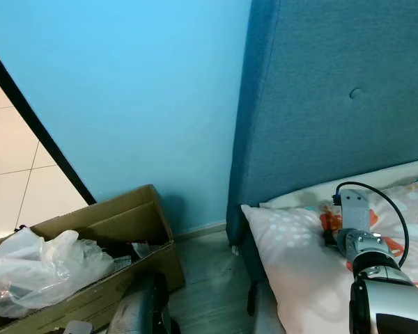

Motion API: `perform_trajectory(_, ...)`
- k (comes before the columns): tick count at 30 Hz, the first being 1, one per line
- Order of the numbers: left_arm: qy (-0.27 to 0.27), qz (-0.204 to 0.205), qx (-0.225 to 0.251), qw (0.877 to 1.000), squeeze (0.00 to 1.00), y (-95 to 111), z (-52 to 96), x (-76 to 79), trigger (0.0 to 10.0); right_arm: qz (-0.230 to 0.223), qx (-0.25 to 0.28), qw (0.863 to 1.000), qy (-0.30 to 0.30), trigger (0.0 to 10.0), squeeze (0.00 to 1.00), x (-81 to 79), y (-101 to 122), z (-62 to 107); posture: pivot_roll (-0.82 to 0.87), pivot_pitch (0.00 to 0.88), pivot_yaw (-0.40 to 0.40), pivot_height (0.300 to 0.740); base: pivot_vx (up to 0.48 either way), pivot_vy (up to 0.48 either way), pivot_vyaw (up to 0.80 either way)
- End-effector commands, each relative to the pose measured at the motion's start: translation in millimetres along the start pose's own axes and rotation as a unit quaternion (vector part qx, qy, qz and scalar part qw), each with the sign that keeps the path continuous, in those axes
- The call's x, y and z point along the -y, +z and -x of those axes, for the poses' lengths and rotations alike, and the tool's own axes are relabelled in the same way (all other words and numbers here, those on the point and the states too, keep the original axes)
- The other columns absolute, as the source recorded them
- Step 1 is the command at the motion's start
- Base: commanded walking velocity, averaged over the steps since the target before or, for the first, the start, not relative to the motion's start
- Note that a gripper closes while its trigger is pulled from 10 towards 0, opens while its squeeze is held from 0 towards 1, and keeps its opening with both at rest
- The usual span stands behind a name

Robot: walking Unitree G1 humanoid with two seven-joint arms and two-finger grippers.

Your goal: Clean up the room

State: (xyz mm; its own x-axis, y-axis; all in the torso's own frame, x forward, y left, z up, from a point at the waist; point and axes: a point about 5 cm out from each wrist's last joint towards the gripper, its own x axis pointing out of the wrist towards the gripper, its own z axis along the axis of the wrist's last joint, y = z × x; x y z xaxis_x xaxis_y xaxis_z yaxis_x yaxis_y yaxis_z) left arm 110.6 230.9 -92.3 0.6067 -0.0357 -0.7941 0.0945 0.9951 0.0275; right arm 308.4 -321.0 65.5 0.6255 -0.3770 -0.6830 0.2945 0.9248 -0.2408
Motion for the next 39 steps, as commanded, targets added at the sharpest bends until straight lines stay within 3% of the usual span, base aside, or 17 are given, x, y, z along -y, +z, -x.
perform_trajectory(1, -0.004, 0.002, -0.008, 1.0, 0.0, -7, 2.8, 1.6, 10.0, -0.005, -0.07, 0.998, -0.006, 10.0, 0.0, 4.4, -34, -2.8, 0.22, 0.253, -0.048, 0.578, 0.0, 0.0, 0.0)
perform_trajectory(7, -0.003, 0.003, -0.008, 1.0, 0.0, -9, 3.8, 1.4, 10.0, -0.032, -0.078, 0.996, -0.009, 10.0, 0.0, 6.0, -42, -3.2, 0.22, 0.252, -0.049, 0.578, 0.0, 0.0, 0.0)
perform_trajectory(8, -0.003, 0.002, -0.008, 1.0, 0.0, -8, 3.8, 0.7, 10.0, -0.075, -0.08, 0.994, -0.01, 0.0, 0.0, 7.6, -46, -3.4, 0.22, 0.248, -0.043, 0.578, 0.0, 0.0, 0.0)
perform_trajectory(9, -0.003, 0.002, -0.007, 1.0, 0.0, -8, 3.8, 0.3, 10.0, -0.113, -0.081, 0.99, -0.011, 0.0, 0.0, 8.9, -50, -3.5, 0.22, 0.248, -0.043, 0.578, 0.0, 0.0, 0.0)
perform_trajectory(10, -0.003, 0.002, -0.007, 1.0, 0.0, -8, 3.8, 0.3, 10.0, -0.113, -0.081, 0.99, -0.011, 0.0, 0.0, 8.9, -50, -3.5, 0.22, 0.248, -0.043, 0.578, 0.0, 0.0, 0.0)
perform_trajectory(11, -0.004, 0.001, -0.005, 1.0, 0.0, -6, 3.4, -0.1, 10.0, -0.159, -0.083, 0.984, -0.014, 0.0, 0.0, 11.0, -54, -3.6, 0.22, 0.244, -0.042, 0.578, 0.0, 0.0, 0.0)
perform_trajectory(20, -0.005, -0.001, -0.002, 1.0, 0.0, -4, 2.2, 0.7, 10.0, -0.218, -0.072, 0.973, -0.029, 0.0, 0.0, 20.5, -54, -3.0, 0.22, 0.242, -0.041, 0.578, 0.0, 0.0, 0.0)
perform_trajectory(24, -0.005, -0.002, -0.004, 1.0, 0.0, -4, 2.1, 0.6, 10.0, -0.307, -0.016, 0.951, -0.037, 0.0, 0.0, 31.2, -40, -2.4, 0.22, 0.24, -0.039, 0.578, 0.0, 0.0, 0.0)
perform_trajectory(26, -0.005, -0.002, -0.004, 1.0, 0.0, -4, 2.1, 0.6, 10.0, -0.307, -0.016, 0.951, -0.037, 0.0, 0.0, 31.2, -40, -2.4, 0.22, 0.24, -0.039, 0.578, 0.0, 0.0, 0.0)
perform_trajectory(29, -0.006, -0.003, -0.003, 1.0, 0.0, -4, 1.6, 0.8, 10.0, -0.37, 0.103, 0.922, -0.055, 0.0, 0.0, 52.8, -11, 3.0, 0.22, 0.238, -0.036, 0.578, 0.0, 0.0, 0.0)
perform_trajectory(30, -0.006, -0.003, -0.003, 1.0, 0.0, -4, 1.6, 0.8, 10.0, -0.37, 0.103, 0.922, -0.055, 0.0, 0.0, 52.8, -11, 3.0, 0.22, 0.238, -0.036, 0.578, 0.0, 0.0, 0.0)
perform_trajectory(33, -0.005, -0.003, -0.001, 1.0, 0.0, -2, 1.3, 0.0, 10.0, -0.416, 0.186, 0.887, -0.073, 0.0, 0.0, 74.6, 11, 12.2, 0.23, 0.24, -0.033, 0.578, 0.0, 0.0, 0.0)
perform_trajectory(35, -0.005, -0.003, -0.001, 1.0, 0.0, -2, 1.3, 0.0, 10.0, -0.416, 0.186, 0.887, -0.073, 0.0, 0.0, 74.6, 11, 12.2, 0.23, 0.24, -0.033, 0.578, 0.0, 0.0, 0.0)
perform_trajectory(36, -0.005, -0.003, 0.0, 1.0, 0.0, -2, 1.2, -0.4, 10.0, -0.427, 0.212, 0.876, -0.073, 0.0, 0.0, 80.5, 21, 16.2, 0.23, 0.241, -0.031, 0.578, 0.0, 0.0, 0.0)
perform_trajectory(37, -0.005, -0.003, 0.0, 1.0, 0.0, -2, 1.2, -0.4, 10.0, -0.427, 0.212, 0.876, -0.073, 0.0, 0.0, 80.5, 21, 16.2, 0.23, 0.241, -0.031, 0.578, 0.0, 0.0, 0.0)
perform_trajectory(38, -0.004, -0.004, 0.0, 1.0, 0.0, -1, 1.3, -1.1, 10.0, -0.437, 0.245, 0.863, -0.07, 0.0, 0.0, 86.6, 36, 22.0, 0.24, 0.243, -0.031, 0.578, 0.0, 0.0, 0.0)
perform_trajectory(39, -0.004, -0.004, 0.0, 1.0, 0.0, -1, 1.3, -1.1, 10.0, -0.437, 0.245, 0.863, -0.07, 0.0, 0.0, 86.6, 36, 22.0, 0.24, 0.243, -0.031, 0.578, 0.0, 0.0, 0.0)
